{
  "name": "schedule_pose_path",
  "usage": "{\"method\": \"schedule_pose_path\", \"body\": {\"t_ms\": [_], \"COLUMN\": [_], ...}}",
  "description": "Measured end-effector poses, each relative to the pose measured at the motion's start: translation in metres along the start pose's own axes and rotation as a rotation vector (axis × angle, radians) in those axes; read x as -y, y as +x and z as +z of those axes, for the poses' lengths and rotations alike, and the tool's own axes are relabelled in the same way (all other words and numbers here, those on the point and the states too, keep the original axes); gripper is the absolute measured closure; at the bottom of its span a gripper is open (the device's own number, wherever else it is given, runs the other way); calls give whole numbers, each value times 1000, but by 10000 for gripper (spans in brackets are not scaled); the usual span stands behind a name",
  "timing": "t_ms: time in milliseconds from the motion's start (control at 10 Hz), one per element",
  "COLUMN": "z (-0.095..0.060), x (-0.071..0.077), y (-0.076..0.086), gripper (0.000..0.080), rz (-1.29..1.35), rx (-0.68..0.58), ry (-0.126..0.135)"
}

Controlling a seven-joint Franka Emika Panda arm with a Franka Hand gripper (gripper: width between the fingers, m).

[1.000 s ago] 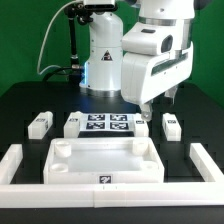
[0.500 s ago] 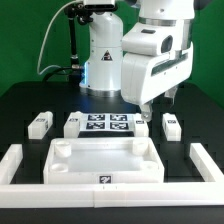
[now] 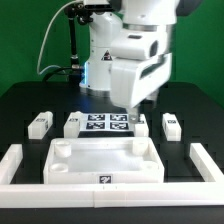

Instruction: Assemble desk

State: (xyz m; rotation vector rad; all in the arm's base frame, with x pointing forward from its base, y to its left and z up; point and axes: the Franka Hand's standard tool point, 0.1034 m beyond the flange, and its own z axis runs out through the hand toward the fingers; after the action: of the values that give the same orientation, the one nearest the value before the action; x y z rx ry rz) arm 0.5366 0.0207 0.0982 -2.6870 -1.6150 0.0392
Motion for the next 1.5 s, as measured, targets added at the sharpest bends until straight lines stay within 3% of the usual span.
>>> {"method": "schedule_pose_path", "body": {"t_ms": [100,200,300,700,800,1200,1300,1500], "z": [4,11,15,17,29,80,88,88], "x": [-1,-3,-3,-3,-1,11,9,7], "y": [-18,-35,-44,-44,-53,-91,-96,-94], "gripper": [150,150,150,150,150,150,150,150], "rz": [-145,-263,-303,-364,-380,-420,-395,-385], "rx": [5,-3,0,4,3,-26,-27,-27], "ry": [7,-2,6,4,14,-14,2,7]}}
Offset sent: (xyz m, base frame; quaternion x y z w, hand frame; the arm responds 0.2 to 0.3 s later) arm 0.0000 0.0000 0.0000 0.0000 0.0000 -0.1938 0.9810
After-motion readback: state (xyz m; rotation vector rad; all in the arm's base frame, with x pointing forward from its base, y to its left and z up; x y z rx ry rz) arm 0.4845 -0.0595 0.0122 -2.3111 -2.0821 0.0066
